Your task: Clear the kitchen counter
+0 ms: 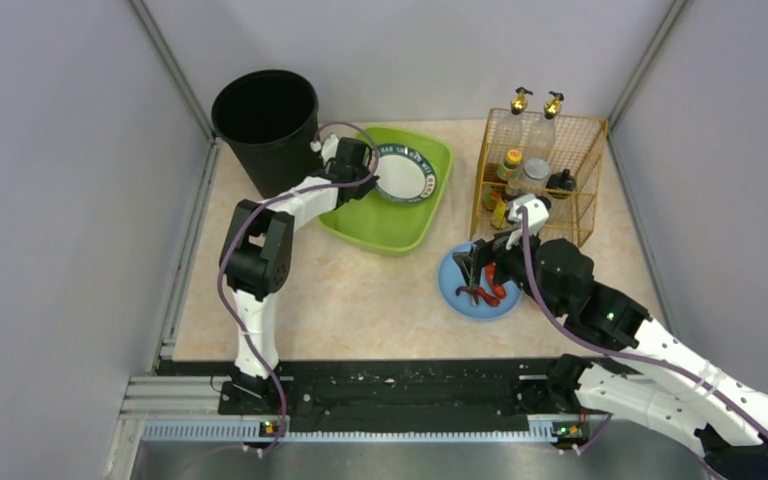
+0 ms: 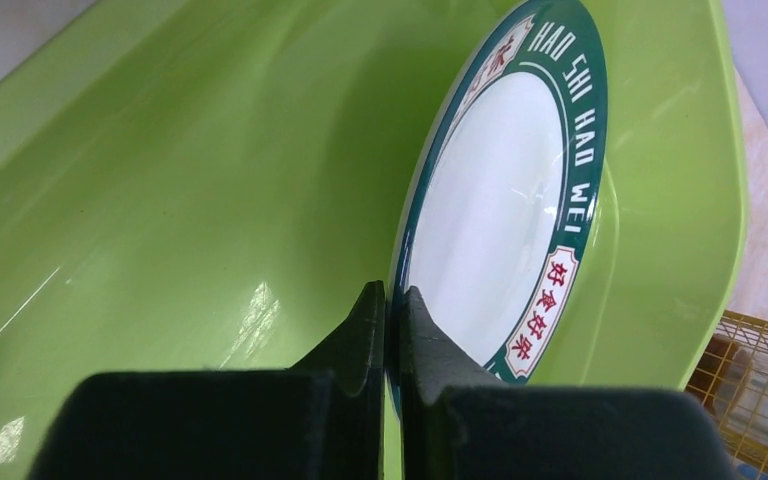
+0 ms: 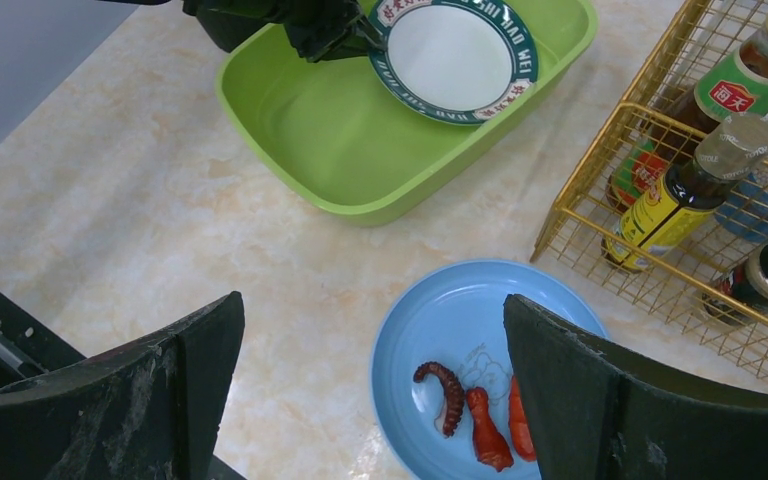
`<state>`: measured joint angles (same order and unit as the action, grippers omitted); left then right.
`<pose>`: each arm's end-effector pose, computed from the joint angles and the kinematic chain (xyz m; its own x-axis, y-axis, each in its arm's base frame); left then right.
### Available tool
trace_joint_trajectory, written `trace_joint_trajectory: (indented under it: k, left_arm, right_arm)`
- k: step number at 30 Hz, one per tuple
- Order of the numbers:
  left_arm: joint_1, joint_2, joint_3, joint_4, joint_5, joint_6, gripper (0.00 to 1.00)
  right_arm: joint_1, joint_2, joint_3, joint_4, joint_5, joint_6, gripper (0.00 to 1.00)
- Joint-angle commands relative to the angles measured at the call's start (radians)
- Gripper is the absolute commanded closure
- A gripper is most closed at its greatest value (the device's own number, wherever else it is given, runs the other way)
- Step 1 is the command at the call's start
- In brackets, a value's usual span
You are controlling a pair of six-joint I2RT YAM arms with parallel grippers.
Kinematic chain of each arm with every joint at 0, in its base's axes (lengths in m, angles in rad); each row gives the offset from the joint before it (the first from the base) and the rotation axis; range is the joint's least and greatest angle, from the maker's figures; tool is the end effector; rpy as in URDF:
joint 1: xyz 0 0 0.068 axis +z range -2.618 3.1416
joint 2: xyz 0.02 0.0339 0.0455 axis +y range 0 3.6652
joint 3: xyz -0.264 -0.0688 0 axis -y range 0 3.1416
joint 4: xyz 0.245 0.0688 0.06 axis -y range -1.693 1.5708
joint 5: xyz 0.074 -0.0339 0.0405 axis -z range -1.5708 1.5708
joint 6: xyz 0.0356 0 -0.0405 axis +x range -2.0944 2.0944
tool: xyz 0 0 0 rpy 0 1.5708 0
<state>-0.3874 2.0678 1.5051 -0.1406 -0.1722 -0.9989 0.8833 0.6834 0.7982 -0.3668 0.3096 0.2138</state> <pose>0.4359 -0.1713 0.1951 -0.5353 -0.6763 -0.5060 -0.3676 0.7259 -0.5814 0.1076 0.1139 0.3410 -0.2711 -0.0117 -0.9625 -0.5028 0.8544 0.1312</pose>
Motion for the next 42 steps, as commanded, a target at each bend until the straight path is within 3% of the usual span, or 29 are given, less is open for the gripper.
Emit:
trace_joint_trajectory:
  k: [1,4,8,16,33,42]
  left_arm:
    - [0.004,0.014,0.027,0.053,-0.016,-0.014,0.92]
    - [0.005,0.013,0.01,0.051,-0.002,-0.001,0.69]
    - [0.006,-0.007,-0.014,0.038,0.011,0.016,0.5]
    - [0.007,-0.09,-0.067,-0.012,0.053,0.081,0.3]
    - [-0.014,-0.509,-0.32,-0.074,0.253,0.257,0.24]
    - [-0.12,-0.745,-0.473,-0.082,0.323,0.295,0.2]
  right_arm:
    - [0.01,-0.002,0.002,0.015,0.006,0.015,0.01]
    - [0.011,-0.001,0.001,0.006,0.007,0.017,0.01]
    - [0.009,-0.001,-0.004,-0.006,0.016,0.028,0.01]
    - [0.011,0.0,0.002,-0.025,0.028,0.038,0.01]
    - [0.011,0.001,0.003,-0.04,0.075,0.044,0.01]
    - [0.01,0.021,-0.02,-0.009,0.117,0.058,0.01]
